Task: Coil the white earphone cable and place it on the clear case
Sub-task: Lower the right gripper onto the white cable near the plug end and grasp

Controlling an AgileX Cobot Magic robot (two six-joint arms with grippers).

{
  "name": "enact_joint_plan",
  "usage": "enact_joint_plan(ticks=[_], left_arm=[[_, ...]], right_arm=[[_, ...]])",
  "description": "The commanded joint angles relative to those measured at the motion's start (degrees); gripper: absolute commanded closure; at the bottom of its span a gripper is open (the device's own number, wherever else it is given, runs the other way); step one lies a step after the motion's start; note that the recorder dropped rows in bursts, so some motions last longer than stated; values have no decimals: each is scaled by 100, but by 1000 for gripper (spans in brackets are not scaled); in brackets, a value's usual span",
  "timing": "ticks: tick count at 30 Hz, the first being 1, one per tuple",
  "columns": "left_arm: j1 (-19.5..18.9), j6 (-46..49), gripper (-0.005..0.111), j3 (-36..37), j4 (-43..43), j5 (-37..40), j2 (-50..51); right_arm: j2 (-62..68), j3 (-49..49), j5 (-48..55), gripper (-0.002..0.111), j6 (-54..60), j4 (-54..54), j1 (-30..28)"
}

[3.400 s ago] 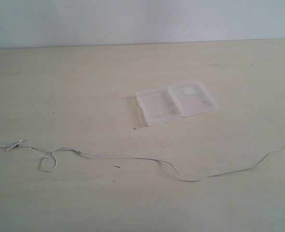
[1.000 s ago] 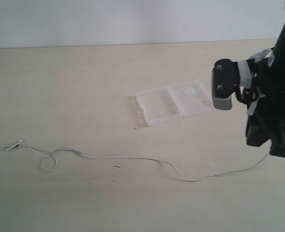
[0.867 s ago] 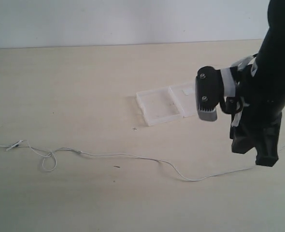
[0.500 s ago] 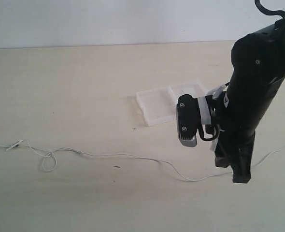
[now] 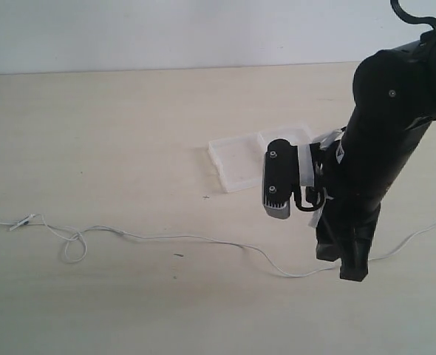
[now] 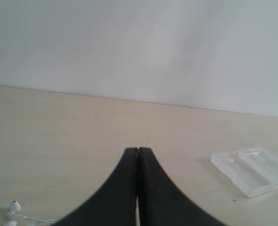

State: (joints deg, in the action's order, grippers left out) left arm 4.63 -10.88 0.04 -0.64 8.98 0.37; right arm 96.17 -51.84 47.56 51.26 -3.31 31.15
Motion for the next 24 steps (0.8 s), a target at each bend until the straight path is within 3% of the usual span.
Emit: enact_joint_plan(ticks=[1, 24], left_arm=[[0, -24, 107, -4, -82, 36, -37], [0, -24, 107, -4, -82, 36, -37]], right_arm=[[204, 0, -108, 61, 155, 167, 18], [1069, 0, -192, 64, -35, 331, 18]])
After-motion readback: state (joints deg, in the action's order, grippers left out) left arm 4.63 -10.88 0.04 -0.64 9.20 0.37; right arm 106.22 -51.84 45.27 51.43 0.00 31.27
